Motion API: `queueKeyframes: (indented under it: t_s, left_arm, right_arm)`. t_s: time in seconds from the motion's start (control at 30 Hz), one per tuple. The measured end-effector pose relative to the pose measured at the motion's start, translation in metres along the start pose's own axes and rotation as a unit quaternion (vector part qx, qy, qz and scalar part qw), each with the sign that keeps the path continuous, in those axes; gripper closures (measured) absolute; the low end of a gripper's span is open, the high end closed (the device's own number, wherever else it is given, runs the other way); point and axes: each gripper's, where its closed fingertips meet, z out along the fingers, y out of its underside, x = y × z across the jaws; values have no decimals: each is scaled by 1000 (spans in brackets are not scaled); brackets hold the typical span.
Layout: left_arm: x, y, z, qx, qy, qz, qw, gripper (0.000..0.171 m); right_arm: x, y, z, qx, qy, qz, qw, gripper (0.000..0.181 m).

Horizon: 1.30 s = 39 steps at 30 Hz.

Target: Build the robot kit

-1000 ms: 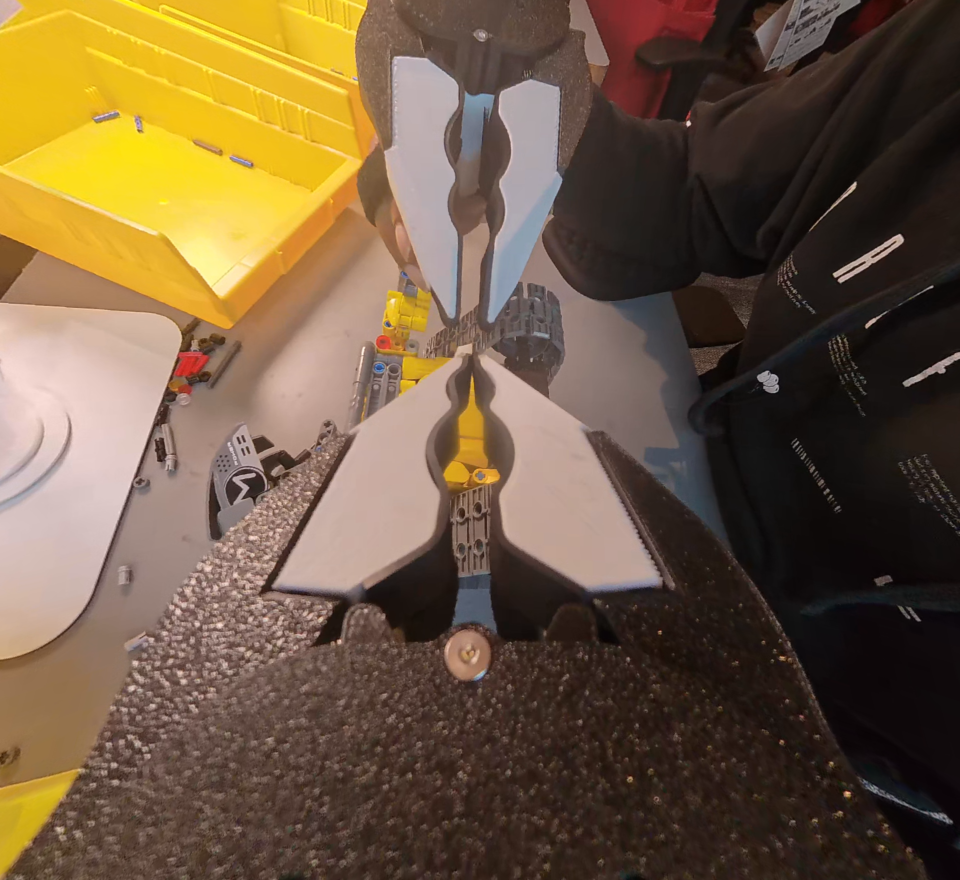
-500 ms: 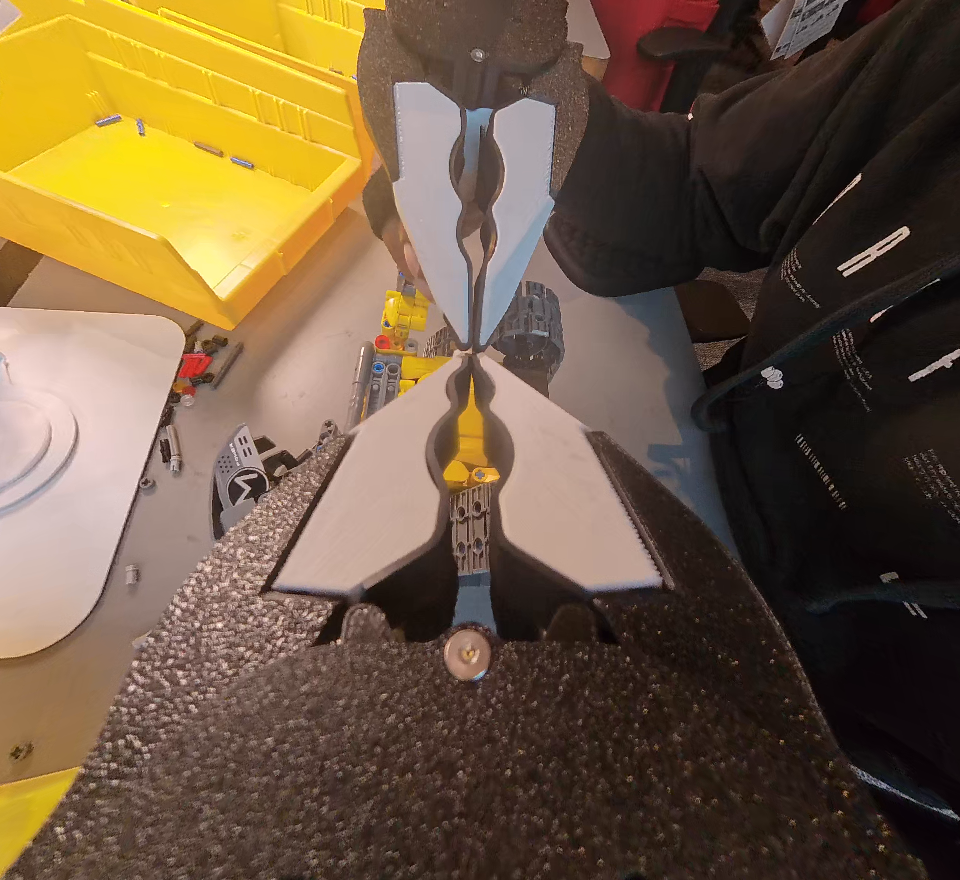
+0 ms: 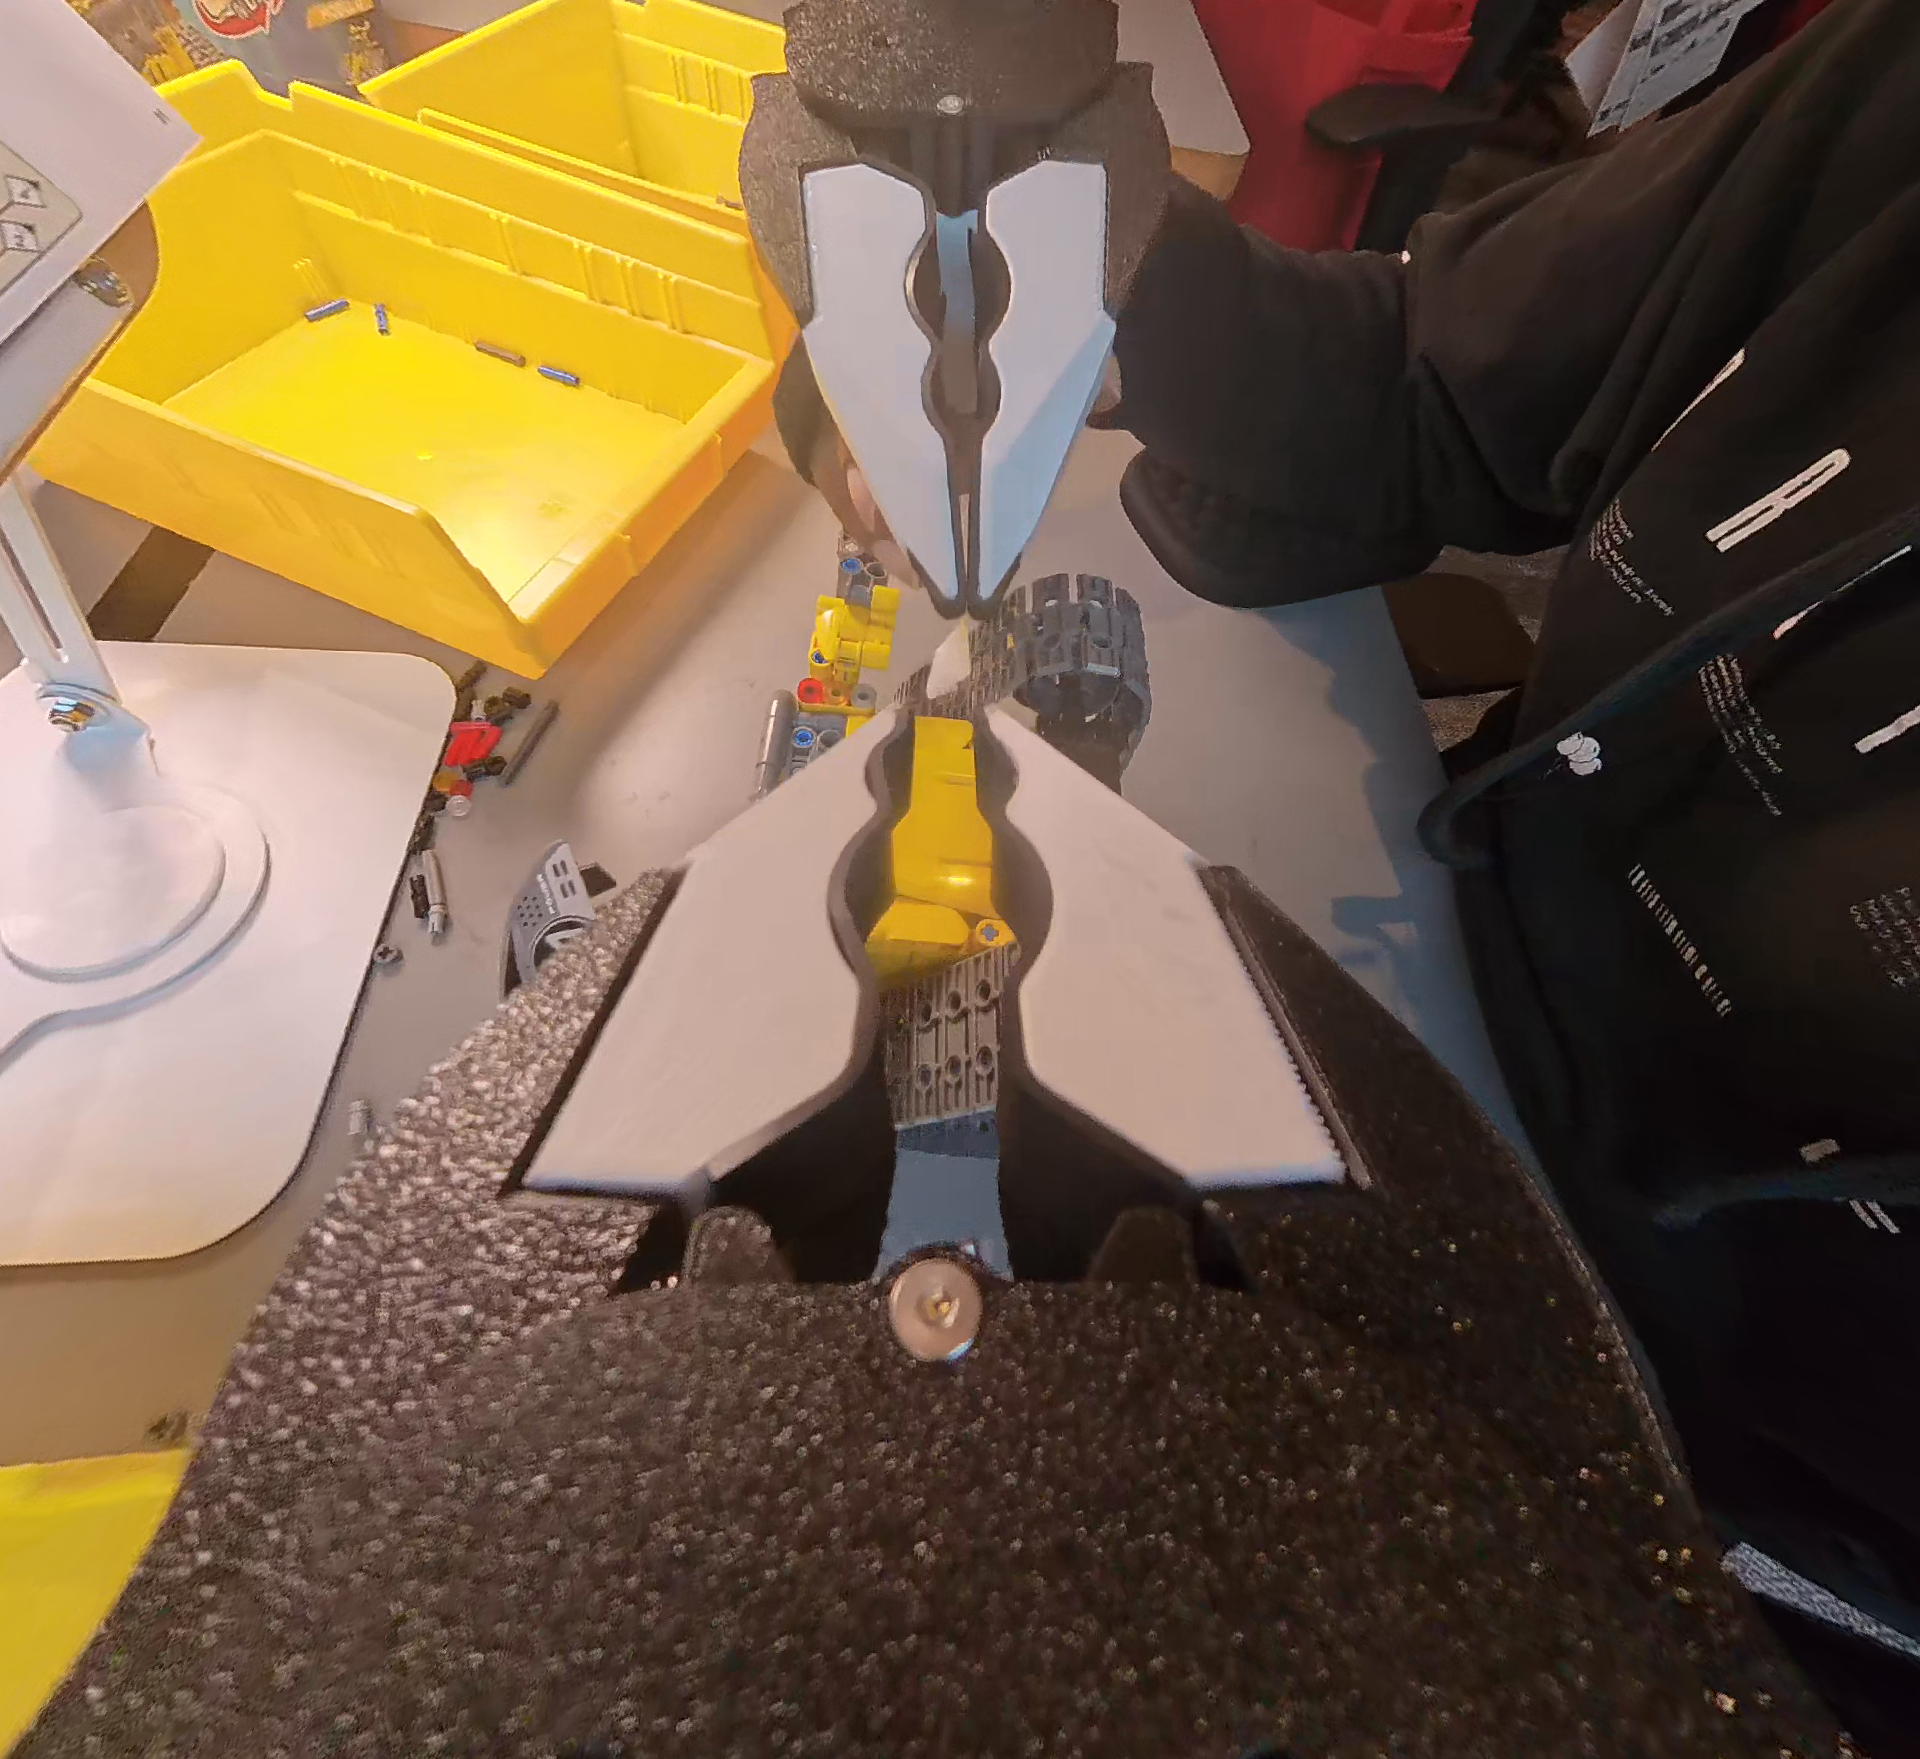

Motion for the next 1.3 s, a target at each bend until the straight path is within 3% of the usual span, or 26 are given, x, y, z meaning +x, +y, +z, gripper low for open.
queueKeyframes:
  t_s: [0.33,0.73,0.97,1.1,1.3]
  left_arm:
    - [5,-19,-1,75,33,-6,997,162]
    - [-1,-24,-3,94,30,-44,994,171]
    - [6,-12,4,57,63,-79,993,171]
    - [7,-5,9,37,71,-96,992,171]
    - [7,0,11,26,76,-106,991,171]
  right_arm:
    - [2,-32,5,100,-39,118,987,181]
    - [12,-27,2,92,-14,113,989,181]
    - [4,-13,-4,-27,-49,49,997,171]
    - [0,0,-5,-142,-86,40,985,168]
    - [2,6,5,-212,-95,53,971,172]
